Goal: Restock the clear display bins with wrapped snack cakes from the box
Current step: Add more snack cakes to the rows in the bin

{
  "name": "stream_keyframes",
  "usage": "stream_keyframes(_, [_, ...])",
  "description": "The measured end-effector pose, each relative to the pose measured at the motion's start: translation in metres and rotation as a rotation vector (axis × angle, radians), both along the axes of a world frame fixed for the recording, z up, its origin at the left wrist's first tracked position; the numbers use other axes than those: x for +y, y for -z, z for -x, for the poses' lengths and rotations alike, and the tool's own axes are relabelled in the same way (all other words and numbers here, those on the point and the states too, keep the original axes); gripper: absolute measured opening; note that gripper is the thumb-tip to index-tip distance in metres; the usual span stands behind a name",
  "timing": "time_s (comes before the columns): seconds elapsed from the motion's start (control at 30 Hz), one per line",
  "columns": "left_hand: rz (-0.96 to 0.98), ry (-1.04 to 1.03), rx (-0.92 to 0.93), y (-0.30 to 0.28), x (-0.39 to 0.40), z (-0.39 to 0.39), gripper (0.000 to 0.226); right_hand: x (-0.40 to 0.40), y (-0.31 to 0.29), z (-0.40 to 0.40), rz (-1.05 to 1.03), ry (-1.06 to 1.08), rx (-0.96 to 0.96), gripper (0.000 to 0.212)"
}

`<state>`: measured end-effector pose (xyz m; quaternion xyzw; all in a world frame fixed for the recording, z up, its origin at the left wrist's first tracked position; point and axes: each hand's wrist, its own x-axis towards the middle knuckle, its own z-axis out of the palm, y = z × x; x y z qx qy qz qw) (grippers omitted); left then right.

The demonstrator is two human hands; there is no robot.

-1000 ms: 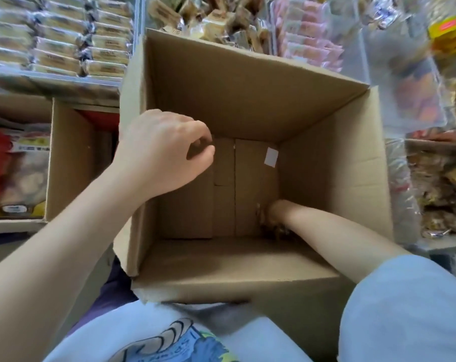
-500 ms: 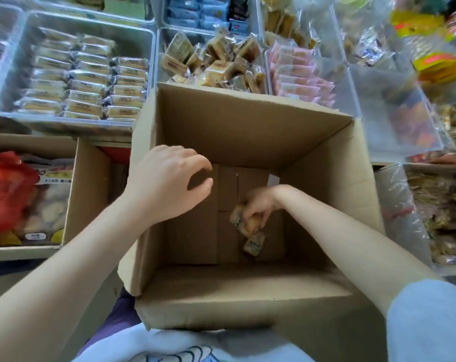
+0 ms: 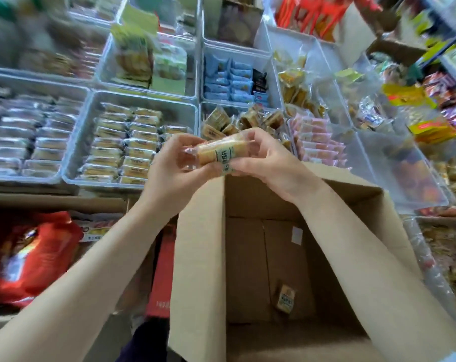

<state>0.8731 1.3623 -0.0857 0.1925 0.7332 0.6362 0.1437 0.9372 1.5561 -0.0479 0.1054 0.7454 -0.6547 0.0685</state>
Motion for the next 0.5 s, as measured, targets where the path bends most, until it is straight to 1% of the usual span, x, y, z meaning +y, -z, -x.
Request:
stream_keyframes(0.07, [0.085, 0.075, 0.056, 0.002, -0.017, 0.036, 0.04, -0.012, -0.003, 0.024, -0.345, -0.006, 0.053, 0.049])
stream_keyframes(0.1, [0.14, 0.111, 0.089, 0.006, -0.024, 0.052, 0.04, -0.02, -0.004, 0.036, -0.455, -0.041, 0.08, 0.049])
stream_keyframes(0.17, [0.2, 0.151, 0.125, 0.017, -0.033, 0.078, 0.043, -0.038, -0.001, 0.06, -0.619, -0.153, 0.096, 0.046])
stream_keyframes(0.23, [0.19, 0.145, 0.153, 0.032, -0.037, 0.098, 0.046, -0.055, 0.009, 0.085, -0.803, -0.23, 0.103, 0.045])
stream_keyframes(0.3, [0.184, 0.111, 0.18, 0.052, -0.04, 0.115, 0.053, -0.064, 0.021, 0.112, -0.94, -0.245, 0.093, 0.044])
stream_keyframes(0.33, [0.215, 0.097, 0.205, 0.064, -0.042, 0.123, 0.059, -0.065, 0.027, 0.125, -0.987, -0.24, 0.076, 0.042])
stream_keyframes(0.37, [0.292, 0.091, 0.232, 0.08, -0.046, 0.133, 0.066, -0.063, 0.033, 0.138, -1.029, -0.23, 0.057, 0.041])
stream_keyframes(0.4, [0.429, 0.1, 0.25, 0.099, -0.051, 0.144, 0.072, -0.06, 0.039, 0.151, -1.073, -0.21, 0.041, 0.039])
stream_keyframes(0.47, [0.83, 0.189, 0.29, 0.137, -0.067, 0.16, 0.08, -0.051, 0.054, 0.179, -1.146, -0.143, 0.024, 0.037])
stream_keyframes(0.5, [0.979, 0.251, 0.315, 0.154, -0.074, 0.164, 0.081, -0.046, 0.062, 0.193, -1.17, -0.104, 0.025, 0.036])
